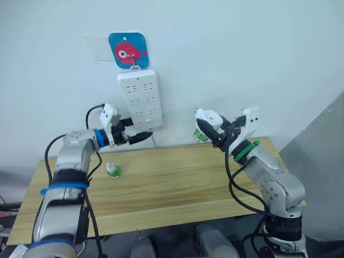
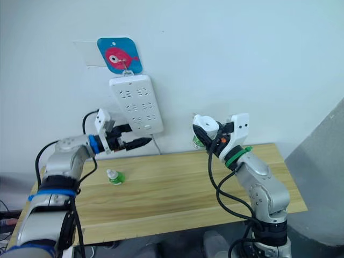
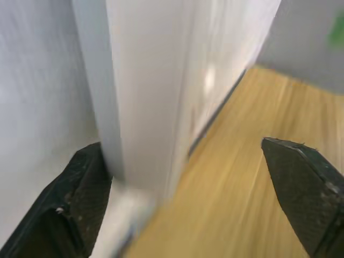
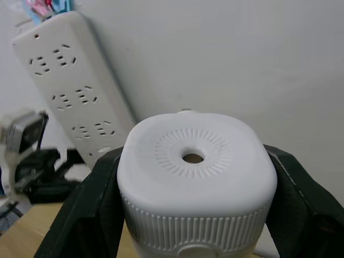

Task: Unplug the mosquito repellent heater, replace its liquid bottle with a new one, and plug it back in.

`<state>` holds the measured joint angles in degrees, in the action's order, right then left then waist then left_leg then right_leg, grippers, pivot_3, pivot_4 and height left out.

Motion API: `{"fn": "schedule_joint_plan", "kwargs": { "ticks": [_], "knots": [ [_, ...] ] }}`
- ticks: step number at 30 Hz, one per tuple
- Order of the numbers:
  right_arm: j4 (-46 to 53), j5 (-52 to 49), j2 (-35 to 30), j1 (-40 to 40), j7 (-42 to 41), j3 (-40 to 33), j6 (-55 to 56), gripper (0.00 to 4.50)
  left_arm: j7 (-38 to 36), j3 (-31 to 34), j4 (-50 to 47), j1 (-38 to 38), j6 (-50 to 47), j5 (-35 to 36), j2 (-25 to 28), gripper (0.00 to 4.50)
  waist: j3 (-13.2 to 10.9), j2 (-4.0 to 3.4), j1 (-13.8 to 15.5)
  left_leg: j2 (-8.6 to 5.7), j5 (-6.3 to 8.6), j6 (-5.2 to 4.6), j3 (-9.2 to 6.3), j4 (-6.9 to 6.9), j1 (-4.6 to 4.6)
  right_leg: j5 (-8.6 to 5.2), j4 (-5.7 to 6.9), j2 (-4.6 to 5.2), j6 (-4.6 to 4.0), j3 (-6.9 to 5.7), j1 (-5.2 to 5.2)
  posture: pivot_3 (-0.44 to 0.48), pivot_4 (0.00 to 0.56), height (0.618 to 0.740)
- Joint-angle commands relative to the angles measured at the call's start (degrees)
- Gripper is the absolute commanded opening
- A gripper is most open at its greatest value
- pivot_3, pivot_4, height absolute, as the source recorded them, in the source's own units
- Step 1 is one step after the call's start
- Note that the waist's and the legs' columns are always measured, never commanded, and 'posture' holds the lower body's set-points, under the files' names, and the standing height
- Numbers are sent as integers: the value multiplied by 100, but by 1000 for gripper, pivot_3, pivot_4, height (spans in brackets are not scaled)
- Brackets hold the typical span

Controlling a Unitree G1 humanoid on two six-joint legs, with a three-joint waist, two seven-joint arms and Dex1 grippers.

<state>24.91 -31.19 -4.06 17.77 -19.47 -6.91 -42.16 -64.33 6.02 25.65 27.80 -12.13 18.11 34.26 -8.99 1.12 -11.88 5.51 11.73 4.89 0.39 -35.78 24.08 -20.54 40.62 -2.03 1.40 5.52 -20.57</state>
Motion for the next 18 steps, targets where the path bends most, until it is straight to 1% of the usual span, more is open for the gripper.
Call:
{"fn": "schedule_joint_plan", "kwargs": {
  "ticks": [1, 3, 5, 7, 10, 12, 15, 18],
  "knots": [
    [-268, -456, 50, -38, -169, -380, 318, 3018, 399, 250, -1511, -800, -470, 440, -95, 4479, 0, 1, 8, 4, -1, 3, -2, 2, 7, -2, -5, 0, 0, -1, -4, -185, 99, 740],
    [-449, -632, 67, -70, -196, -517, 355, 3018, 675, 265, -2307, -1254, -735, 625, -242, 4479, 1, 2, 68, 3, -1, 3, -9, 4, 21, -2, -12, 0, -1, -4, -8, -168, 97, 740],
    [-604, -873, 145, -72, -147, -661, 328, 3018, 853, 121, -2966, -1655, -617, 563, -359, 4479, 3, 2, 118, -1, 0, 1, -14, 0, 38, -3, -11, 3, -1, -7, -19, -158, 94, 740],
    [-696, -1026, 168, -62, -111, -731, 299, 3018, 946, 8, -3317, -1861, -545, 498, -405, 4479, 4, 2, 134, -3, 2, -2, -13, -2, 39, -2, -9, 3, -1, -6, -20, -154, 94, 740],
    [-978, -1661, 316, -39, -10, -993, 53, 3018, 1244, -586, -3841, -1945, -20, 165, -894, 4479, 10, 1, 211, -8, 2, -3, -12, -11, 37, -2, 1, 4, -1, -3, -19, -127, 92, 740],
    [-1093, -1992, 368, -16, 57, -1117, -72, 3018, 1419, -845, -3832, -1814, 237, 1, -1204, 4479, 12, 4, 268, -12, 3, -4, -8, -16, 37, -2, 2, 6, -1, -1, -18, -122, 92, 740],
    [-1212, -2630, 416, 6, 238, -1321, -347, 3018, 1544, -1261, -3456, -1516, 866, -370, -1613, 4479, 12, 3, 309, -13, 2, -4, -9, -19, 36, -2, 11, 4, -1, 0, -19, -123, 92, 740],
    [-1269, -3184, 381, -16, 427, -1470, -561, 3018, 1667, -1507, -2985, -1164, 1341, -577, -1960, 4479, 15, -1, 340, -12, 2, -5, -6, -20, 33, -2, 15, 0, -1, 4, -19, -135, 89, 740]
  ]
}}
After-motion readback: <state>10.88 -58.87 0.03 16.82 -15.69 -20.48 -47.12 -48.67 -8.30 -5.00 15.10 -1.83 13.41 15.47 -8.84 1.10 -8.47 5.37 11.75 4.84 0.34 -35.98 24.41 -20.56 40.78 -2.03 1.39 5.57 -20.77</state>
